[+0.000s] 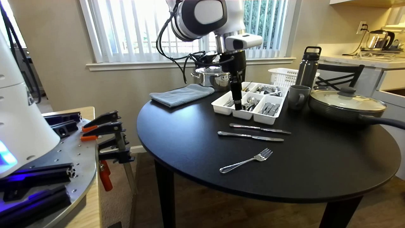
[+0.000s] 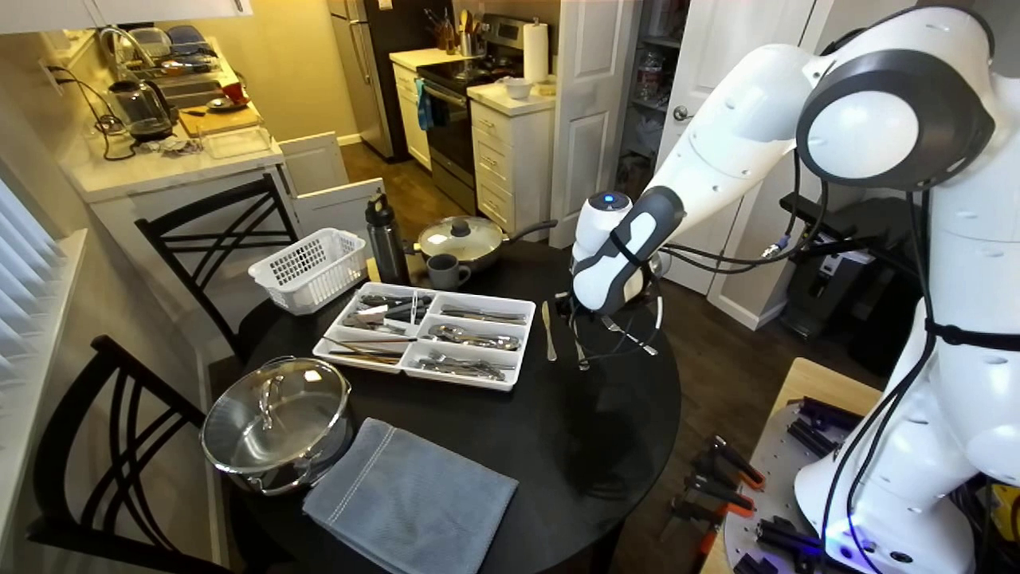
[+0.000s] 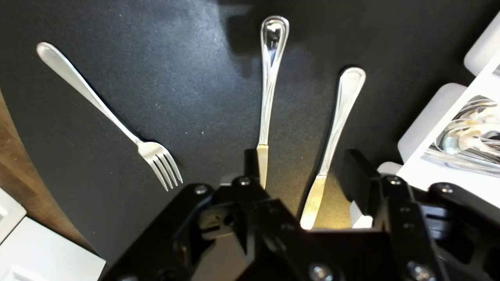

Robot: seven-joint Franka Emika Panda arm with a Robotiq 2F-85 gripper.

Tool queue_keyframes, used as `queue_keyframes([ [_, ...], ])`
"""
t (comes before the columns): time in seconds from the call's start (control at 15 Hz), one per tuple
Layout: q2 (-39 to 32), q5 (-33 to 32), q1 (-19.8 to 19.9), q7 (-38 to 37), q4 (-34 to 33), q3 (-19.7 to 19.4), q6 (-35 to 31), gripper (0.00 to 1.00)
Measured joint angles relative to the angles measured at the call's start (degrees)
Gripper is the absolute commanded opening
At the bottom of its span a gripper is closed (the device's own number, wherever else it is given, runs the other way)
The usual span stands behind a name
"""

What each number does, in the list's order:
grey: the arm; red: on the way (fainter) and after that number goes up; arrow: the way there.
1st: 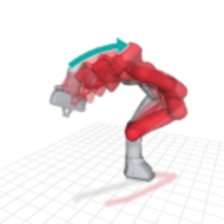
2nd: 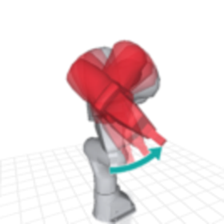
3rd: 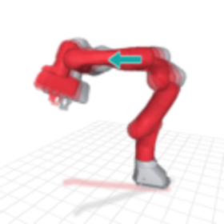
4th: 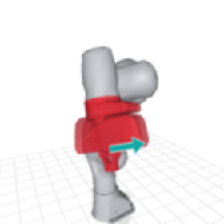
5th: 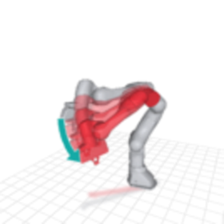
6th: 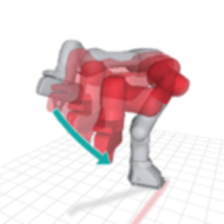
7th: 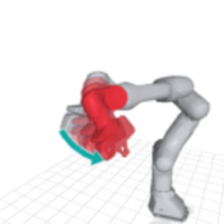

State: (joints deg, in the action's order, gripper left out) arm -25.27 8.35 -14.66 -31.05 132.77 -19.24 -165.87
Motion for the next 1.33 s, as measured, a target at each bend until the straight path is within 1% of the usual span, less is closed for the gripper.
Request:
queue_keyframes([
  [0.07,-0.1,0.0,1.5,0.3,-0.3,1.5,0.1,0.96],
  [0.2,-0.6,0.4,4.8,1.4,-1.0,4.8,0.5,1.00],
  [0.47,-4.0,2.4,11.3,4.2,-3.2,11.3,2.6,1.00],
  [0.6,-6.7,3.6,13.8,5.5,-4.6,13.3,3.6,1.00],
  [0.73,-9.3,4.3,15.5,6.3,-5.9,14.2,4.1,1.00],
  [0.8,-10.3,4.4,16.1,6.4,-6.3,14.3,4.2,0.75],
  [0.87,-11.2,4.5,16.5,6.5,-6.7,14.3,4.2,0.74],
  [1.33,-13.7,4.5,17.4,6.5,-8.2,14.2,4.5,0.28],
])
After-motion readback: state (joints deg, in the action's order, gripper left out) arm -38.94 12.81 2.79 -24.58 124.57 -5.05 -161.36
